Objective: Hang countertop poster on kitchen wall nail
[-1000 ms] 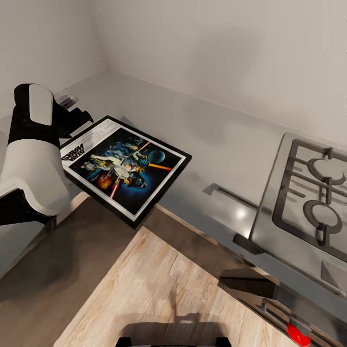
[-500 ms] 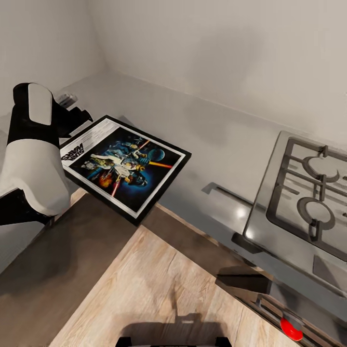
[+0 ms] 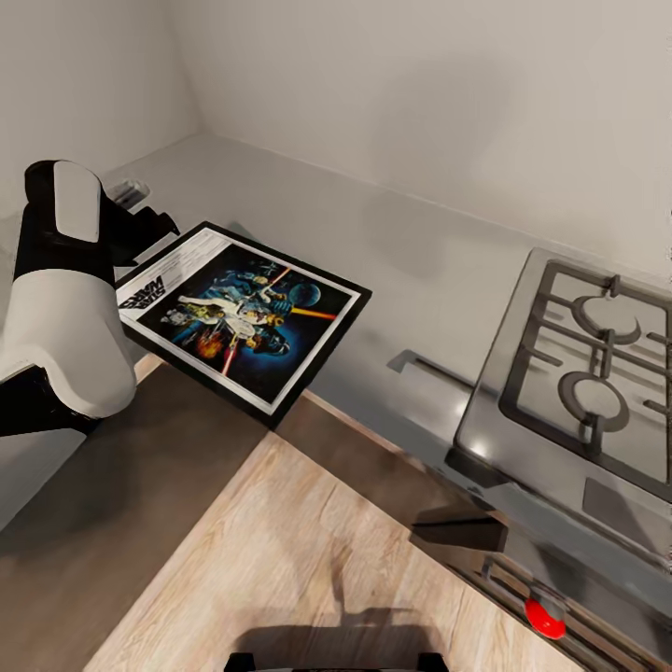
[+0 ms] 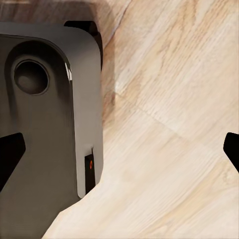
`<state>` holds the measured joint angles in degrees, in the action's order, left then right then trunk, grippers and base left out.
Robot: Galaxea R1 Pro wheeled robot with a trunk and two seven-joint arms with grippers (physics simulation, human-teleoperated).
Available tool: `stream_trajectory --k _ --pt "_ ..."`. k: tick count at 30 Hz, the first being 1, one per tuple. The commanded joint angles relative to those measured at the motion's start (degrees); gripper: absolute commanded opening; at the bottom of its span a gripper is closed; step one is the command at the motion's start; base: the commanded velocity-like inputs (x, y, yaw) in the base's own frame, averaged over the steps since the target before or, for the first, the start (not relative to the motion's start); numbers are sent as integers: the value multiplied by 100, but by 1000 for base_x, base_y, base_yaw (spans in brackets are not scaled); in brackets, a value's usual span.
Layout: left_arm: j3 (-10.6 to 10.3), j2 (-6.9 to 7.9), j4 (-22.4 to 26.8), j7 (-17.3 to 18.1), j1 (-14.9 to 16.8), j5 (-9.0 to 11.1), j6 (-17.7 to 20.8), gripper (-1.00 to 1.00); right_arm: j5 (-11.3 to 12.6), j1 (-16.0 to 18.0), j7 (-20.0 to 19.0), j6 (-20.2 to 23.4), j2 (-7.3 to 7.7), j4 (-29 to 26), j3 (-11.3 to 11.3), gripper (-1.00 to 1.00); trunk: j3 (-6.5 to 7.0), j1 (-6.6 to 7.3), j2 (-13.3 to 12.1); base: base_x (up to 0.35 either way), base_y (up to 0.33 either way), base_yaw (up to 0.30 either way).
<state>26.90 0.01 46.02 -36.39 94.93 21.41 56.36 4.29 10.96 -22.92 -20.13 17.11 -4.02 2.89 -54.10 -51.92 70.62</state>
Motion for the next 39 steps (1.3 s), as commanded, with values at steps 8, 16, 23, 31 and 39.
stream_trajectory --k 8,16,23,31,39 --pt "7 -1 4 -53 7 74 6 100 45 3 -55 1 2 6 28 100 -4 0 2 -2 -99 0" --pt "3 -1 4 -51 5 74 6 100 45 3 -55 1 2 6 28 100 -4 0 2 -68 -119 0" --pt "5 -1 33 -46 6 75 6 100 45 3 -55 -3 2 6 28 100 -4 0 2 -28 -38 0" --pt "3 -1 45 -44 8 77 6 100 45 3 -55 -8 2 6 28 100 -4 0 2 -67 -105 0" --pt "2 -1 43 -44 5 78 6 100 45 3 -55 -8 2 6 28 100 -4 0 2 -8 -99 0"
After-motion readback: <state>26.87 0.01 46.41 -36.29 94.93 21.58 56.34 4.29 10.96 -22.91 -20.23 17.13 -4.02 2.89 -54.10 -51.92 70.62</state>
